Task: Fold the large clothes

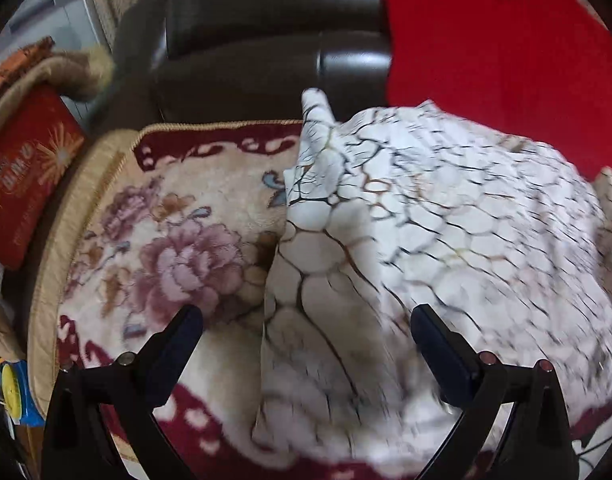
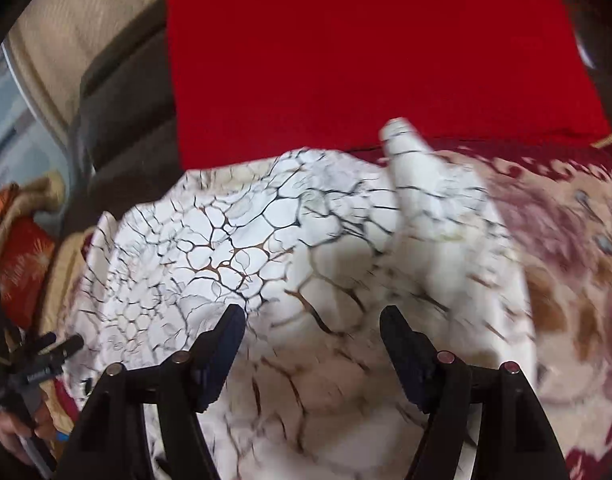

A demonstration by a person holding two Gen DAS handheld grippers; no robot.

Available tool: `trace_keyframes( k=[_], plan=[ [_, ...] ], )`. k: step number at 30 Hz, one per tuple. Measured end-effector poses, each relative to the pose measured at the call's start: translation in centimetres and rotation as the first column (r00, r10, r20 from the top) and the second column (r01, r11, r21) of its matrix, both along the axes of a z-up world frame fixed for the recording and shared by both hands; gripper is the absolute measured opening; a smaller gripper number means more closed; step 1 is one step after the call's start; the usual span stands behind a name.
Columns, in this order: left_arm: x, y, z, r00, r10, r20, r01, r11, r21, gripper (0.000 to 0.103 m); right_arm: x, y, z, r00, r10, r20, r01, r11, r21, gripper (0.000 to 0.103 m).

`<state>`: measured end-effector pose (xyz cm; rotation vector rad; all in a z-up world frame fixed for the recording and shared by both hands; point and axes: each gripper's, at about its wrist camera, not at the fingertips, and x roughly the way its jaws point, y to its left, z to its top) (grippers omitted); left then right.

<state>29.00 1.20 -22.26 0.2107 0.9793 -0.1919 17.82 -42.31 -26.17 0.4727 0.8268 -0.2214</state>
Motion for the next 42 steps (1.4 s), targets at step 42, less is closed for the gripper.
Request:
trace_keyframes(
  k=[42],
  plan=[
    [0.8, -10.4, -3.1, 0.999, 0.01, -0.04, -0.01, 1.0, 0.005, 0.103, 3.4, -0.2, 0.6, 1.0, 0.016, 0.015, -0.017, 0.997, 0.076, 0.07]
  ],
)
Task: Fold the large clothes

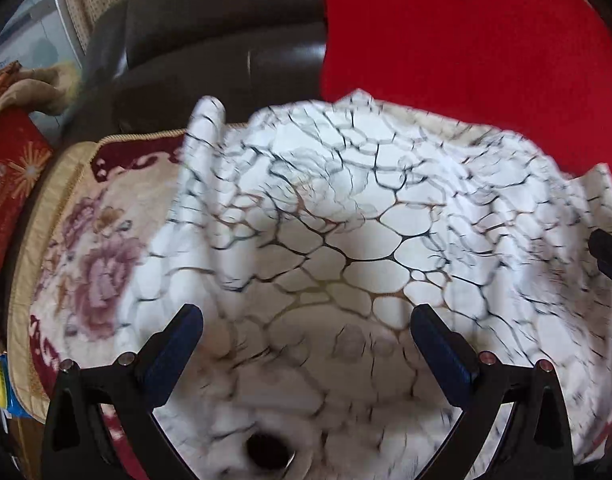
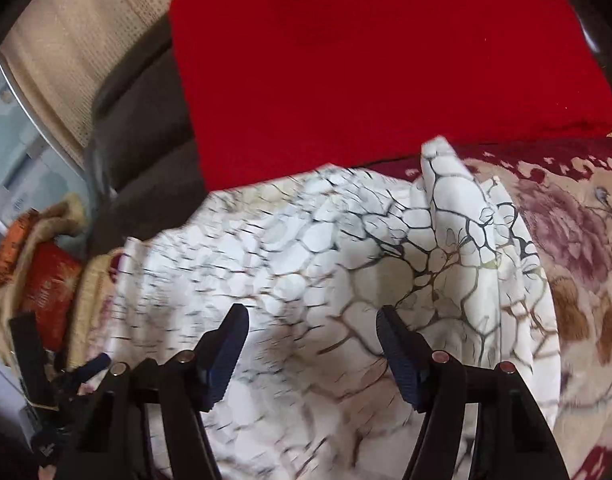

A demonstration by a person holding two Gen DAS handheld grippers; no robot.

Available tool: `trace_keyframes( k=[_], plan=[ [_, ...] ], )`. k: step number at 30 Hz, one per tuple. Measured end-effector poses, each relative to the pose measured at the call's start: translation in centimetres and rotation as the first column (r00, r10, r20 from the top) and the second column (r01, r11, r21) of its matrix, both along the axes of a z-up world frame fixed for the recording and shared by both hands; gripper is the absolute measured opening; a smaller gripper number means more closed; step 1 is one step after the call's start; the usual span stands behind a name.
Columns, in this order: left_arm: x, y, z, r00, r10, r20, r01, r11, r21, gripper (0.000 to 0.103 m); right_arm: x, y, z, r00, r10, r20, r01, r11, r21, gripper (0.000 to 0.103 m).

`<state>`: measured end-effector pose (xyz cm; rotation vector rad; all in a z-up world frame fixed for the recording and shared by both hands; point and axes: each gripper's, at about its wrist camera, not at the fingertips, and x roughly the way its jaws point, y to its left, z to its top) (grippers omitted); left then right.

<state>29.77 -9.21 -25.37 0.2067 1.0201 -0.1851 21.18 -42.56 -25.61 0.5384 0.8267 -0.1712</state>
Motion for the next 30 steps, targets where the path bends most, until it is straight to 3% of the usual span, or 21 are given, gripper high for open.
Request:
trace_keyframes(
  k=[4, 6, 9, 13, 18, 22, 25, 30],
  plan=[
    [0.2, -0.7, -2.0, 1.0, -0.001, 0.007, 0.001, 1.0, -0.01, 0.103, 2.0, -1.1, -3.9, 0.993, 0.015, -0.117, -0.009, 0.999, 0.049, 0.07],
    [0.3, -0.7, -2.0, 1.0, 0.007, 0.001, -0.007, 1.0, -0.017, 0.103, 2.7, -1.0, -4.6, 0.99, 0.033, -0.137, -0.029, 0.999, 0.031, 0.071],
    [0.3, -0.6, -2.0, 1.0, -0.004, 0.013, 0.004, 1.0, -0.018, 0.103, 2.9, -0.6, -4.2, 0.991, 0.047, -0.128, -0.047, 0.999, 0.004, 0.071],
    [-0.1, -0.4, -1.8, 1.0, -0.009, 0.027, 0.009, 1.0, -0.019, 0.103, 2.1, -1.2, -2.8, 0.997, 0.039, -0.065, -0.037, 0.999, 0.038, 0.07],
    [-0.1, -0.4, -1.8, 0.999, -0.012, 0.035, 0.013, 1.0, -0.019, 0.103, 0.7, -2.5, -0.1, 0.998, -0.054, 0.011, 0.055, 0.994, -0.095, 0.07],
    [-0.2, -0.4, -1.8, 0.999, -0.014, 0.039, 0.015, 1.0, -0.018, 0.103, 1.2, -4.6, -1.7, 0.994, -0.1, -0.051, 0.094, 0.991, -0.095, 0.07],
    [-0.2, -0.3, -1.9, 0.999, -0.017, 0.036, 0.018, 1.0, -0.019, 0.103, 2.5, -5.8, -4.8, 0.986, -0.076, -0.149, 0.076, 0.997, -0.009, 0.07],
    [-0.8, 0.3, -0.8, 0.998, -0.041, 0.037, 0.041, 0.999, -0.015, 0.103, 2.1, -4.6, -3.6, 0.99, -0.102, -0.095, 0.095, 0.993, -0.072, 0.07]
  ],
)
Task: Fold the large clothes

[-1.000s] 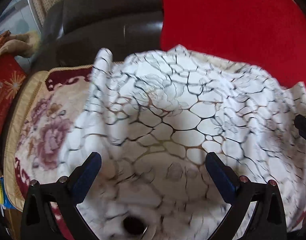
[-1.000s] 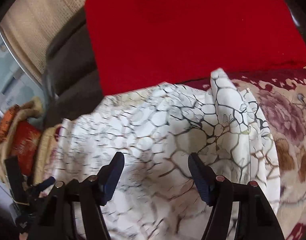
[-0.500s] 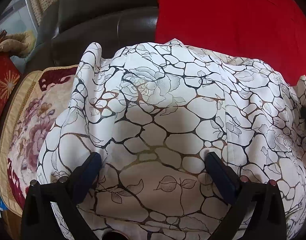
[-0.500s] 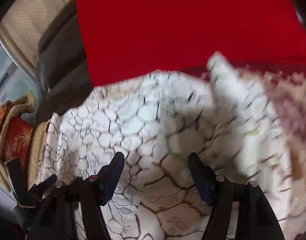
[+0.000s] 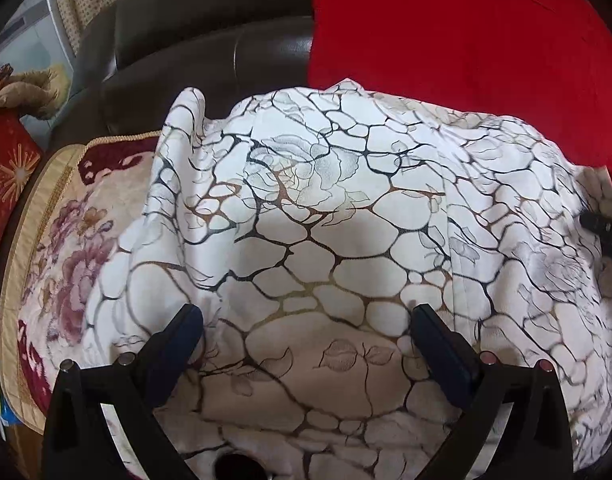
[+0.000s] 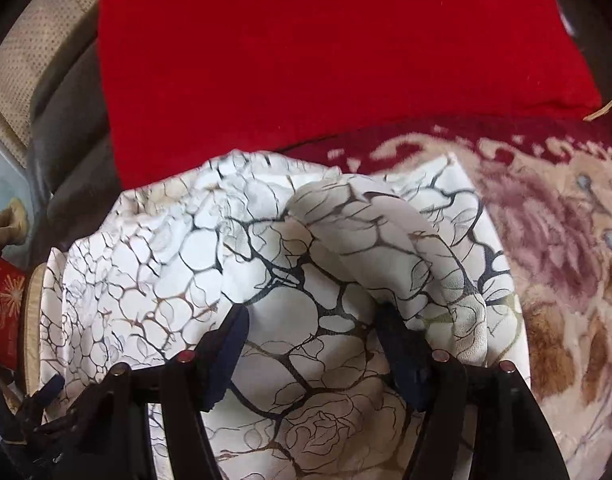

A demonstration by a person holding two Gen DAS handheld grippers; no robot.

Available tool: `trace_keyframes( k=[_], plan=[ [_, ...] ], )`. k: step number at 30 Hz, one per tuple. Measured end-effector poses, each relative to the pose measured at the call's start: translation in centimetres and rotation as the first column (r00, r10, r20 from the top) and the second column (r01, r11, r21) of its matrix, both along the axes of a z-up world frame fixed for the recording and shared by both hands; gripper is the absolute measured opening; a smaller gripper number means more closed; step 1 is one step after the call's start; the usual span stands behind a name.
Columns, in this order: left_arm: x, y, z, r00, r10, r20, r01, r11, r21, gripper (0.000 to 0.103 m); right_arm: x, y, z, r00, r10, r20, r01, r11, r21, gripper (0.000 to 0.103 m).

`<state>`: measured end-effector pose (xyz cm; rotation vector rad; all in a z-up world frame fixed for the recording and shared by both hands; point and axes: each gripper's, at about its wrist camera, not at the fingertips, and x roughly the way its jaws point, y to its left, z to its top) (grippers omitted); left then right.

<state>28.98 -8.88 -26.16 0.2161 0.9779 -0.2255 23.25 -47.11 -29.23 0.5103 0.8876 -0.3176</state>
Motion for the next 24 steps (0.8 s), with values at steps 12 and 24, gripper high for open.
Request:
trace_keyframes(
  k=[12, 24],
  plan=[
    [2.3, 8.6, 1.6, 0.981, 0.186, 0.054, -0.188, 0.982, 0.023, 0.103, 2.7, 7.1, 2.3, 0.968, 0.193, 0.162, -0.208, 0.975, 0.082, 0.07],
    [2.4, 8.5, 0.5, 0.988, 0.149, 0.036, -0.152, 0.985, 0.087, 0.103, 1.8, 6.2, 0.8, 0.978, 0.183, 0.1, -0.196, 0.97, 0.144, 0.069]
  ],
)
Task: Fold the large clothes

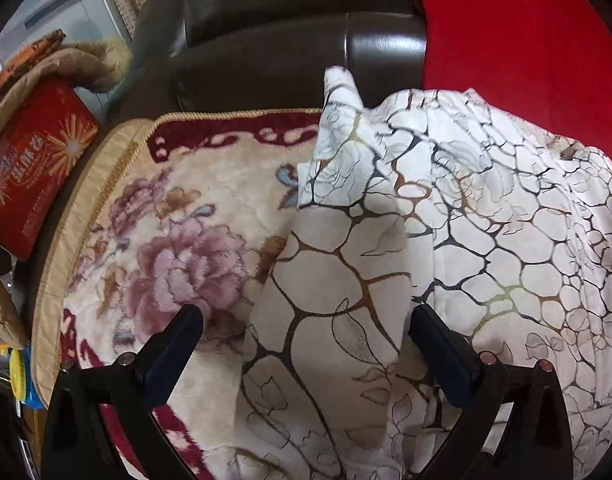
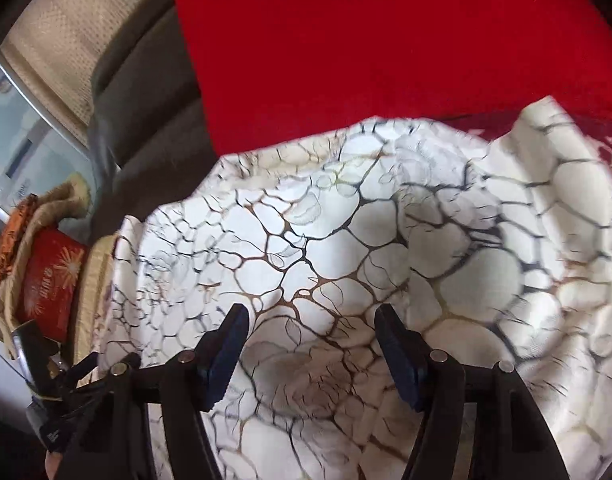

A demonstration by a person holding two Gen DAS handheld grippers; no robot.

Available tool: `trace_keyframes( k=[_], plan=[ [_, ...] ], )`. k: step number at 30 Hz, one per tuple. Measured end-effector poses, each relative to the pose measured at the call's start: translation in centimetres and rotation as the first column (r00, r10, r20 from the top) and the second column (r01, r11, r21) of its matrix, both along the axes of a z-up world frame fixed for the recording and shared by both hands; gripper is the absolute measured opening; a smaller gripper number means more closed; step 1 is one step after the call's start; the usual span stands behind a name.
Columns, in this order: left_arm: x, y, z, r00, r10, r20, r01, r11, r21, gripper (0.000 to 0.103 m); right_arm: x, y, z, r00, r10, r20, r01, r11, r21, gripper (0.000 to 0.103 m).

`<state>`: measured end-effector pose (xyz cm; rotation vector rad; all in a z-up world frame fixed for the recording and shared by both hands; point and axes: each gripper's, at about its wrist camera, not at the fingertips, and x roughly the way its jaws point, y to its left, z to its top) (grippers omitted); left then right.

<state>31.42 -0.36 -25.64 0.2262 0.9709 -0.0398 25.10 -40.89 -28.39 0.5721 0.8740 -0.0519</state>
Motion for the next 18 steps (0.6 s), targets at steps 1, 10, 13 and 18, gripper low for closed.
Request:
trace_keyframes(
  k=[1, 10, 13, 18],
  plan=[
    [-0.2, 0.1, 0.4, 1.0, -0.006, 0.015, 0.006, 1.0, -0.001, 0.103, -0.8, -0.2, 0.7, 1.0, -0.008, 0.027, 0.009, 1.0, -0.02, 0.069],
    [-0.2, 3.6, 1.7, 0.999, 0.042, 0.029, -0.038, 0.992, -0.124, 0.103, -4.2, -3.9, 1.4, 0.992, -0.129, -0.019, 0.127, 0.99, -0.055, 0.068],
    [-0.4, 4.3, 1.7, 0.999, 0.032, 0.031, -0.026, 0.986, -0.165, 0.103, -3.4, -4.5, -1.0, 0.987, -0.126, -0.097, 0.126, 0.992, -0.007, 0.067],
    [-0.6, 5.6, 2.6, 0.999, -0.007, 0.052, 0.023, 0.947, -0.32, 0.103, -3.3, -3.7, 0.2, 0.989, -0.138, -0.046, 0.137, 0.99, -0.028, 0.067]
  ],
)
